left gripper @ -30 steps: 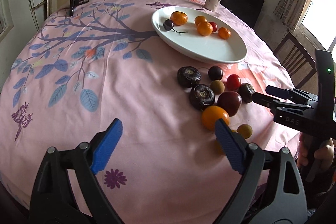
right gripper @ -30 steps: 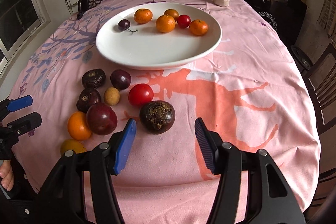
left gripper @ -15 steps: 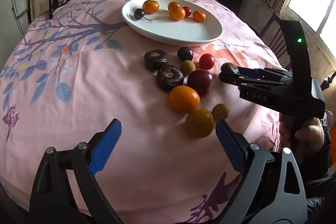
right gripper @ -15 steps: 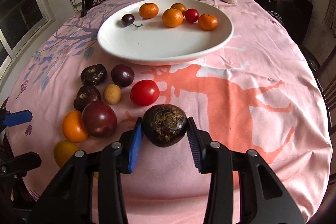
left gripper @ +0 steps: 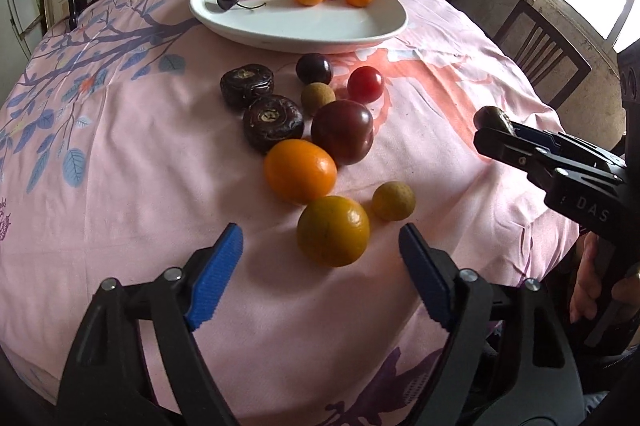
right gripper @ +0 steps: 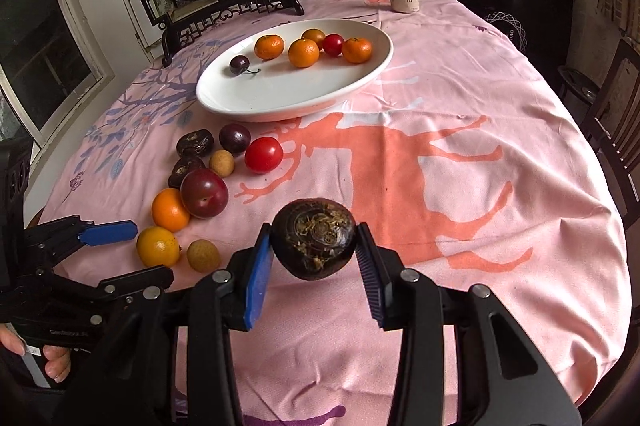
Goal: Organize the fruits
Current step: 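Grasp a dark purple passion fruit with the right tool while the left tool grasps a yellow-orange fruit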
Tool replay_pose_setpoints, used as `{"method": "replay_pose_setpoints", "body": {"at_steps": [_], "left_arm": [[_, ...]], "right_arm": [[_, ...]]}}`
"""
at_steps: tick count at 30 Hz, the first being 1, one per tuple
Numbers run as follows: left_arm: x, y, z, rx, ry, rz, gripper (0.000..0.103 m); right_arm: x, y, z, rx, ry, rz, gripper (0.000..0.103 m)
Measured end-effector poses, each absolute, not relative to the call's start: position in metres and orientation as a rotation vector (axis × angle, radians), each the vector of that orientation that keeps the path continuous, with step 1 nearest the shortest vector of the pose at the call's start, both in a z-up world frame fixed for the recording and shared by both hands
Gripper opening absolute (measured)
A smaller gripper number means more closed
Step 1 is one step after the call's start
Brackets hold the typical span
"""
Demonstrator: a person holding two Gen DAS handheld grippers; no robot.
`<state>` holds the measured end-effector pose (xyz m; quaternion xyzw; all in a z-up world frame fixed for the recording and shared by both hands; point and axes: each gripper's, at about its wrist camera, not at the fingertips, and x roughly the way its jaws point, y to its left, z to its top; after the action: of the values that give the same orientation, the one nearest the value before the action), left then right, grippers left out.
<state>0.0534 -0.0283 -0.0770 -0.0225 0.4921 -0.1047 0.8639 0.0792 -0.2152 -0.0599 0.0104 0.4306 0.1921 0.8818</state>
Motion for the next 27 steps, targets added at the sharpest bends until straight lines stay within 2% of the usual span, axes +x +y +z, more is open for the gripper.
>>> {"method": "replay_pose_setpoints", "body": {"at_steps": [1,3,4,5,21,27], "left_arm": [[0.055,-0.030,-0.079,-0.044,1.036,-0.217,0.064],[0.057,-0.033,-0.083,-0.025,1.042,-0.207,0.051],[0.058,-0.035,-0.082,-0.010,1.032,-0.203,0.041],[0.058,-0.036,-0.082,-0.019,1.034,-0.226,0.036],[0.053,-0.017,-0.052,-0.070,0.969,-0.232,0.036],[0.074,0.000,-0.024,-0.044,0.906,-0.187,0.036]], "right_arm": [[0.079,-0.216,-0.060,0.022,0.896,0.402,0.042],[0.079,-0.217,-0.061,0.034,0.898,0.408,0.042],[0.079,-0.218,-0.061,0.042,0.901,0.409,0.042],[0.079,-0.219,-0.061,0.045,0.901,0.409,0.042],[0.081,-0.217,-0.053,0.050,0.883,0.402,0.042],[0.084,-0.212,-0.052,0.035,0.889,0.394,0.042]]}}
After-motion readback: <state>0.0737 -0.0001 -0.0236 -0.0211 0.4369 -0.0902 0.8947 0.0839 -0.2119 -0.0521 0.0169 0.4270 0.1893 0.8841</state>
